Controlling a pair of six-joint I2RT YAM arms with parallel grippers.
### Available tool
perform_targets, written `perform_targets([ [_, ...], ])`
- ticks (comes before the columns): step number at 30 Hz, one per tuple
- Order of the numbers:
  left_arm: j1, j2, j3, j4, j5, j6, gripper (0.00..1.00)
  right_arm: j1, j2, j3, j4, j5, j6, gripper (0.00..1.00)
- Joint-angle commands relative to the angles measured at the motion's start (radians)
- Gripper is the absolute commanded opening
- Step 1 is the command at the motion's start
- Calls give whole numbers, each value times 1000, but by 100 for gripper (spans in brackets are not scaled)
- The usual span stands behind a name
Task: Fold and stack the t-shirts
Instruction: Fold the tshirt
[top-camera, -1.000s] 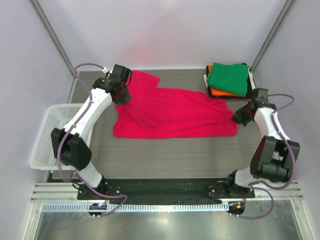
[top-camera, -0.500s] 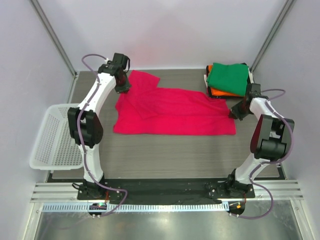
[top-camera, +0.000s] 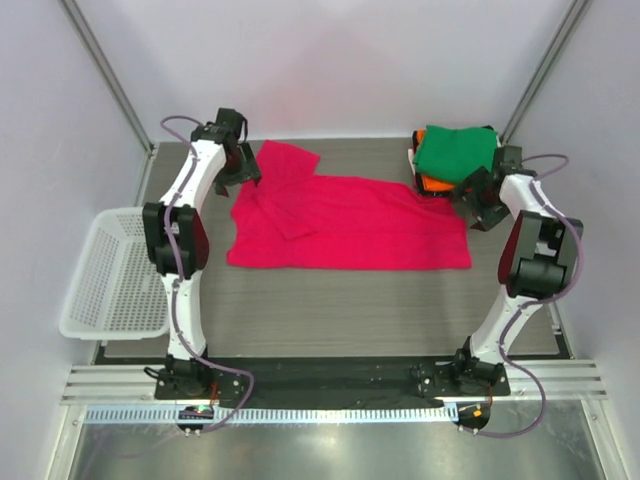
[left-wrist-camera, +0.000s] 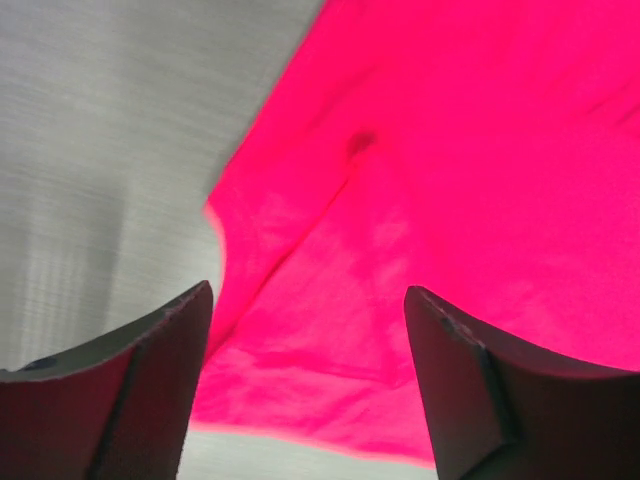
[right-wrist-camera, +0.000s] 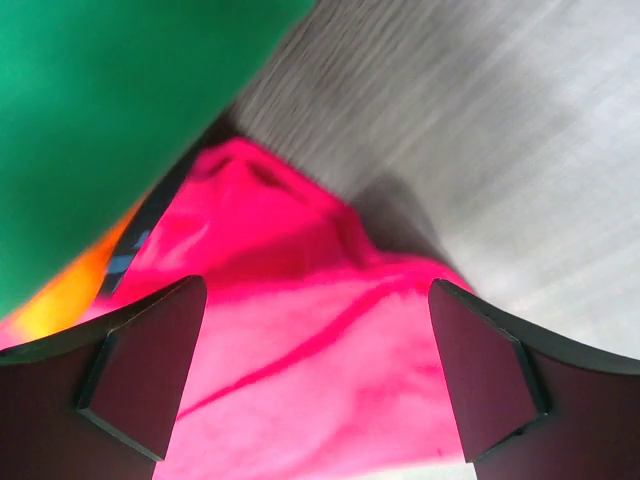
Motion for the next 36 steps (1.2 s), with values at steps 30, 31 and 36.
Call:
perform_targets([
  [30,-3,-750,-1332,660,-36,-259,72,1,-427,-634,204,-9,-97,65],
  [31,-3,-742,-1331,669,-43,-260,67,1,-415,-629,209,-1,-97,61],
  [36,-3,-675,-1292,714,-55,-260,33,1,-390,-606,215,13,-94,40],
])
